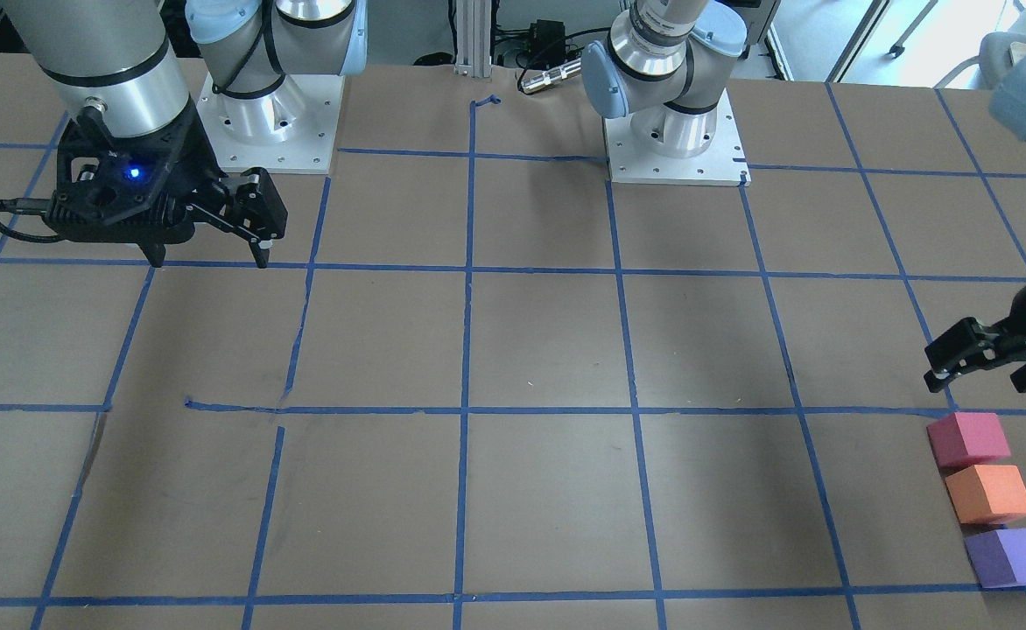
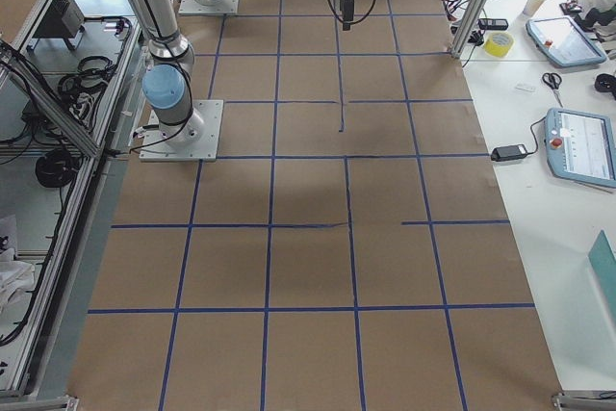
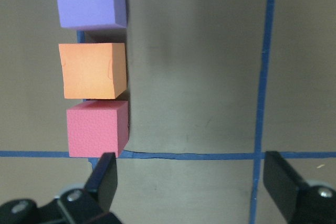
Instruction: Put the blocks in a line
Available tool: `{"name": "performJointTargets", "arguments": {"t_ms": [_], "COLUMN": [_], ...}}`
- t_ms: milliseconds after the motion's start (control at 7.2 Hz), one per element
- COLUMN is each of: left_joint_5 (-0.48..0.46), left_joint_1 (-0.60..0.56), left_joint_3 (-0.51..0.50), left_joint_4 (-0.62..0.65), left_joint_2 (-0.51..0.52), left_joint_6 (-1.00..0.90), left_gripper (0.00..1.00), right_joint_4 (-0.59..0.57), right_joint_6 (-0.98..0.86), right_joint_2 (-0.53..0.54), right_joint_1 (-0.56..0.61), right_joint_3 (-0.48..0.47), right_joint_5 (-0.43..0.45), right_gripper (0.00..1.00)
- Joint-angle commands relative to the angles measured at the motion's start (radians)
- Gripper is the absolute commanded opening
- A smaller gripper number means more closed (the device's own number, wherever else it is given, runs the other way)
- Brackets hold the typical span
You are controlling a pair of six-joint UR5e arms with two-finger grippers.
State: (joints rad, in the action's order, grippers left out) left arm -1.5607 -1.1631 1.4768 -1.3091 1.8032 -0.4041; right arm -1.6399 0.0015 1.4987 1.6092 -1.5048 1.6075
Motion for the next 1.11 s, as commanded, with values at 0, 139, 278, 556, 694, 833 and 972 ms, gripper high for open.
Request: {"name": "performJointTargets", "arguments": {"t_ms": [0, 139, 278, 556, 694, 833, 972], "left_joint_5": [0.008, 0.01, 0.01, 0.007, 0.007, 0.008, 0.008], "left_joint_1": [-0.161, -0.253, -0.347, -0.464, -0.475, -0.477, -0.477], "left_joint_3": [0.014, 0.016, 0.01, 0.017, 0.025, 0.031, 0.033], "left_joint_4": [-0.094, -0.131, -0.143, -0.145, -0.15, -0.16, -0.167], "left_joint_2": [-0.126, -0.155, -0.151, -0.186, -0.2, -0.221, -0.228], "left_joint_6": [0.186, 0.252, 0.267, 0.278, 0.293, 0.332, 0.397], "left_gripper": [1.0, 1.0, 1.0, 1.0, 1.0, 1.0, 1.0], "right_joint_4": [-0.001, 0.0, 0.0, 0.0, -0.001, 0.0, 0.0], "right_joint_6": [0.0, 0.0, 0.0, 0.0, 0.0, 0.0, 0.002], "right_joint_2": [0.0, 0.0, 0.0, 0.0, 0.0, 0.0, 0.0], "right_joint_1": [0.0, 0.0, 0.0, 0.0, 0.0, 0.0, 0.0], "right_joint_3": [0.0, 0.0, 0.0, 0.0, 0.0, 0.0, 0.0], "right_joint_5": [-0.001, 0.002, -0.001, 0.0, -0.001, 0.0, 0.0], "right_gripper": [1.0, 1.0, 1.0, 1.0, 1.0, 1.0, 1.0]}}
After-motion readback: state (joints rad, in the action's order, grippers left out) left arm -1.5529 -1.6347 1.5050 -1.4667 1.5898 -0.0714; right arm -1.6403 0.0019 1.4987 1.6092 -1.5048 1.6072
